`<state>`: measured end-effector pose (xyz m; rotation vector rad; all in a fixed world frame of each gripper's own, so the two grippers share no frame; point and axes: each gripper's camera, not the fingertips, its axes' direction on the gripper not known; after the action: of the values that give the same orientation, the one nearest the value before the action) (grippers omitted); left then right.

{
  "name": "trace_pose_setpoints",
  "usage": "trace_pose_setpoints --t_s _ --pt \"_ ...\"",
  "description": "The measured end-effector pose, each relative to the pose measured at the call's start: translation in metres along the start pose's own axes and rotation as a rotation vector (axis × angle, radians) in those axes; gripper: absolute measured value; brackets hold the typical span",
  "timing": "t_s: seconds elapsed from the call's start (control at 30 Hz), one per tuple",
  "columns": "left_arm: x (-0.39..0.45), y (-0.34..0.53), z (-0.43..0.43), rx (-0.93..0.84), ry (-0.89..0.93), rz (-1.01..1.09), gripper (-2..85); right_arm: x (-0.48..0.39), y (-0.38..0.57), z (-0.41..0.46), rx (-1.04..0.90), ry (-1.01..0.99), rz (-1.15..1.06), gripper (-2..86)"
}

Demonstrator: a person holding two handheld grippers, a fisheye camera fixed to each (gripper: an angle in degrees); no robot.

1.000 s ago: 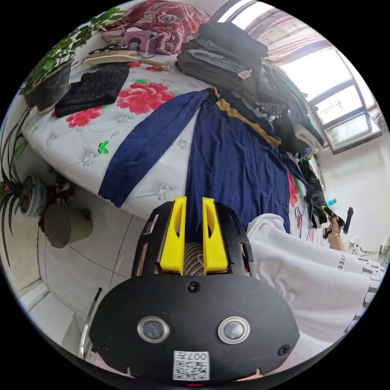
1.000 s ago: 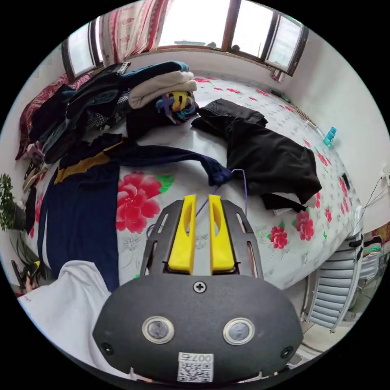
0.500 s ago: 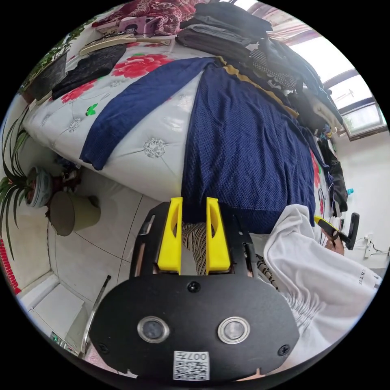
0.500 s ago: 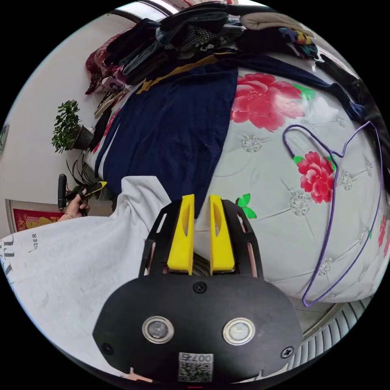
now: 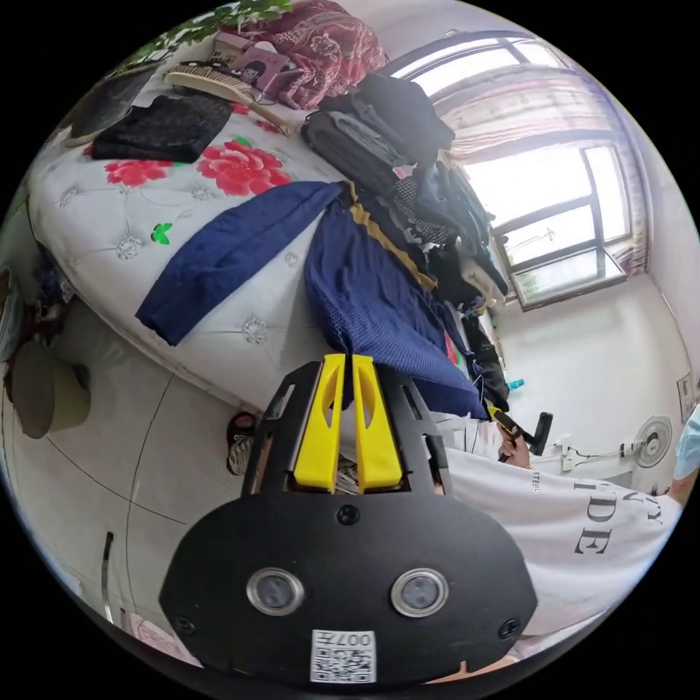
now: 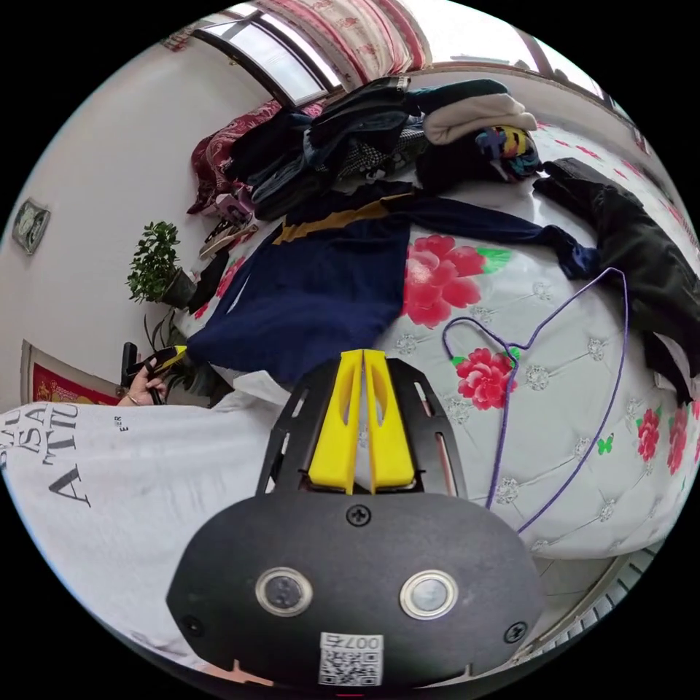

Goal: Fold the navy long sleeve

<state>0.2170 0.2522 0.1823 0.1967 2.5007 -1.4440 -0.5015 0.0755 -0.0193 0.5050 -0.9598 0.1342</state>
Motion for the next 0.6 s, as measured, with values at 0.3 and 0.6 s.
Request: trace_pose_setpoints --t_s 0.3,0.6 --pt "-0.016 -0.019 0.015 -0.11 -0.073 -0.023 -0.6 -0.002 0.009 0.048 -0.182 0.028 0.047 4.0" --pt "-0.038 -0.033 0.006 -0.161 -0.018 -0.062 -0.6 -0.044 -0.003 0.084 -0.255 0.232 -0.035 1.8"
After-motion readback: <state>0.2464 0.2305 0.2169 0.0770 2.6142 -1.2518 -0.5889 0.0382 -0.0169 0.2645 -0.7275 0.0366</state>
